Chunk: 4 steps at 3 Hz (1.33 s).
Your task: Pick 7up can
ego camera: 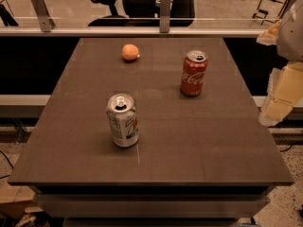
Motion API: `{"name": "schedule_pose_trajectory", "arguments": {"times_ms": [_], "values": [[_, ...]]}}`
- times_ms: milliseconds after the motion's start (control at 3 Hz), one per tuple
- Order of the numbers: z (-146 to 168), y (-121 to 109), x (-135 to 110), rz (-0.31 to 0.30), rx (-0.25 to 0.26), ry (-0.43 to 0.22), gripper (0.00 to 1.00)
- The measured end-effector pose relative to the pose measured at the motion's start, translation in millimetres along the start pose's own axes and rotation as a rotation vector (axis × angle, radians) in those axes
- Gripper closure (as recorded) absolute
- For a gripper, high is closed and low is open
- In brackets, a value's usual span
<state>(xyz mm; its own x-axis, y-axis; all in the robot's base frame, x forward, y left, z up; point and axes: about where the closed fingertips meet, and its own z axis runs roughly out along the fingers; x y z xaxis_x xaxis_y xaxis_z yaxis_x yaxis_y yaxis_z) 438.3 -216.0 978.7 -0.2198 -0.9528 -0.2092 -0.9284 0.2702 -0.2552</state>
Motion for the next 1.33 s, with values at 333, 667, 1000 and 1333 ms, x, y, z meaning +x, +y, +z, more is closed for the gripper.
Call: {"name": "schedule_pose_trajectory", "arguments": {"times_ms": [333, 667, 1000, 1333], "values": [[0.0, 0.0, 0.0, 0.000, 0.000, 0.000, 0.00], [-3.0, 2.3, -2.2, -0.005, 0.003, -0.023, 0.00], [-2.2, 9.3, -5.3, -0.011, -0.023, -0.121, 0.00], [-2.4, 15.0, -7.4, -0.018, -0.048, -0.222, 0.00]]}}
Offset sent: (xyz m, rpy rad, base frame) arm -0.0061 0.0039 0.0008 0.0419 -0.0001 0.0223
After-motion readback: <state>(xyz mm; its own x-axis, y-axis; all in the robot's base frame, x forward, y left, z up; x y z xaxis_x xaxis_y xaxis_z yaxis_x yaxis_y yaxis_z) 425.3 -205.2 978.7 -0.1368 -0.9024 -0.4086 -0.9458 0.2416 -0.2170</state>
